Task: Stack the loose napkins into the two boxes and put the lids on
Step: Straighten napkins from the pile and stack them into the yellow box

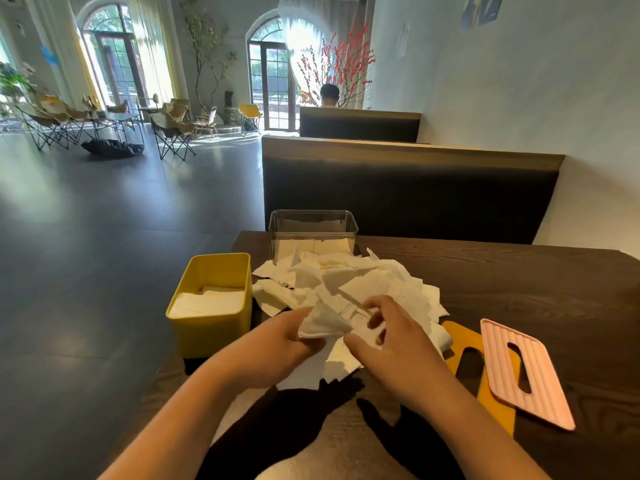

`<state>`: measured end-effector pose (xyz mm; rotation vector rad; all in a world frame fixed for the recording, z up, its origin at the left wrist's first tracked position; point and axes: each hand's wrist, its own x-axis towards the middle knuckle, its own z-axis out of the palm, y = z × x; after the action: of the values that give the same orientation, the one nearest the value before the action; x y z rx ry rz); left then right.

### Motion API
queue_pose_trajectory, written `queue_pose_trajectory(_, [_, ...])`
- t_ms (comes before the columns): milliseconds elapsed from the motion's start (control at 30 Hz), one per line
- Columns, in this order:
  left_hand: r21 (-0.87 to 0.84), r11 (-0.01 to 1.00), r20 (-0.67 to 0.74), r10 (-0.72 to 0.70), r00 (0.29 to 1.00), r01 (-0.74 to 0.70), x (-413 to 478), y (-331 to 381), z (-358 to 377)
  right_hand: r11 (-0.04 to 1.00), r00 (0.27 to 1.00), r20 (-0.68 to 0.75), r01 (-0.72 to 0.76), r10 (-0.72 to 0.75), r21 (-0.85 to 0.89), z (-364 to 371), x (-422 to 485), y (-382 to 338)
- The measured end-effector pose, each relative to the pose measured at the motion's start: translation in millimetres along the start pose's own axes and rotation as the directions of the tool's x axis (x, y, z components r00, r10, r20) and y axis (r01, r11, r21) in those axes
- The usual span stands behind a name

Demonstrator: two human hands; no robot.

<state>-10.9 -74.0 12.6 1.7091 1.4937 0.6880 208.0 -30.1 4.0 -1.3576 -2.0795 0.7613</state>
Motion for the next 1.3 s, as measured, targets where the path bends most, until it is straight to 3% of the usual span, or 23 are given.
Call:
queue_pose_trajectory(133, [0.39,0.92,0.108,-0.007,0.994,-0.036,-0.7,10.1,7.1,0.97,0.972,0.137,0.166,-0.192,0.18,28.0,-21.3,2.9])
queue_pose_trajectory(233, [0.567,0.821,0.12,-0.003,0.993,-0.067,8.2,9.4,19.2,0.949,0.967,0.104,0.203,-0.233,0.242,44.5,-28.4,5.2])
queue_pose_trajectory(433, [0.575,0.817,0.019,0.033,0.999,-0.038,2.7,-1.8,31.5,0.954,0.981,0.067,0.158,-0.18,0.254,54.1,-35.4,21.9])
queue_pose_trajectory(600, [0.621,0.783,-0.025,-0.02,1.0,0.031,-11.2,-0.7,24.0,0.957,0.99,0.01,0.131,-0.138,0.258,56.1,-32.7,31.0])
queue_pose_trajectory(700, [0.545,0.833,-0.093,-0.048,0.995,0.091,-25.5,-9.1,13.1,0.941,0.996,-0.037,0.091,-0.083,0.327,56.8,-32.4,34.1])
queue_pose_trajectory(833, [0.209,0.976,-0.232,-0.017,0.972,0.067,-42.9,-19.8,19.7,0.913,0.996,-0.036,0.09,-0.082,0.398,51.6,-34.0,32.5])
queue_pose_trajectory(1000, [-0.221,0.975,-0.348,-0.104,0.932,0.027,-49.6,-34.5,62.7,0.96,0.986,0.149,0.029,-0.073,0.278,53.3,-33.6,29.3])
queue_pose_trajectory(1100, [-0.288,0.957,-0.396,-0.095,0.913,-0.026,-46.2,-33.2,75.6,0.98,0.983,0.165,0.049,-0.082,0.192,55.7,-32.8,29.1])
queue_pose_trajectory(1300, [-0.335,0.94,-0.405,-0.078,0.911,-0.069,-37.3,-33.5,74.2,0.945,0.997,-0.019,0.072,-0.07,0.32,56.7,-32.4,33.5])
